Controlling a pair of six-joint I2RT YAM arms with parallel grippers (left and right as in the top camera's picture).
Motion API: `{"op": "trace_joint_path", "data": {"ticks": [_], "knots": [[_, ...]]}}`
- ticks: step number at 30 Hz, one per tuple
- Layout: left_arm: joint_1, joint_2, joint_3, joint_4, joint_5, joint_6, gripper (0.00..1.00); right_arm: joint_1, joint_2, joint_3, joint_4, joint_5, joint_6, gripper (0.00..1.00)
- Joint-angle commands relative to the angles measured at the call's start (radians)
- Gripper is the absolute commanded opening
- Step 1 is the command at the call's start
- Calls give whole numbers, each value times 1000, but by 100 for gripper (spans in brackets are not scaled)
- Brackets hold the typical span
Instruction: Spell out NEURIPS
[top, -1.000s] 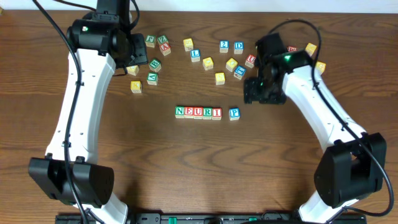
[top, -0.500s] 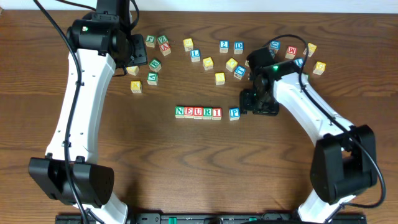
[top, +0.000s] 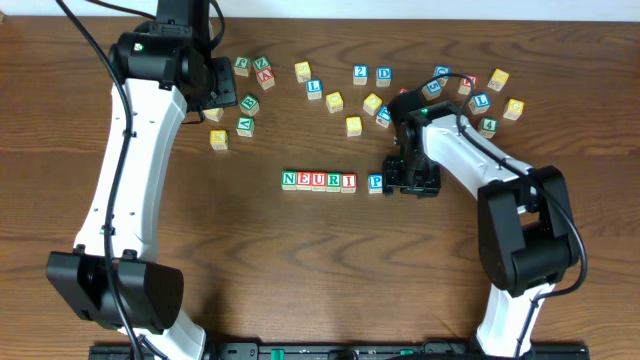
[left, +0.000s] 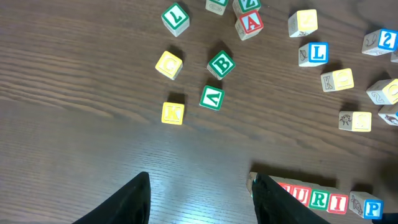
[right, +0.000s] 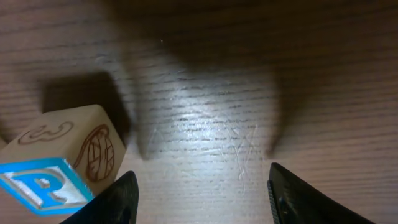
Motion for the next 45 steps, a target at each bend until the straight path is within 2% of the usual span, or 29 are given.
{"op": "trace_joint_path", "data": {"ticks": [1, 11, 19, 33, 45], "knots": [[3, 0, -9, -1, -12, 14, 52, 13, 8, -4, 14, 0, 12, 62], [3, 0, -9, 5, -12, 14, 52, 14, 8, -4, 79, -8, -23, 62], [3, 0, -9, 6, -12, 14, 52, 40, 9, -4, 113, -82, -20, 61], [3, 0, -9, 5, -12, 13, 52, 55, 8, -2, 133, -81, 0, 60], [3, 0, -10, 1, -12, 14, 52, 40, 8, 118, 26, -81, -56, 58]]}}
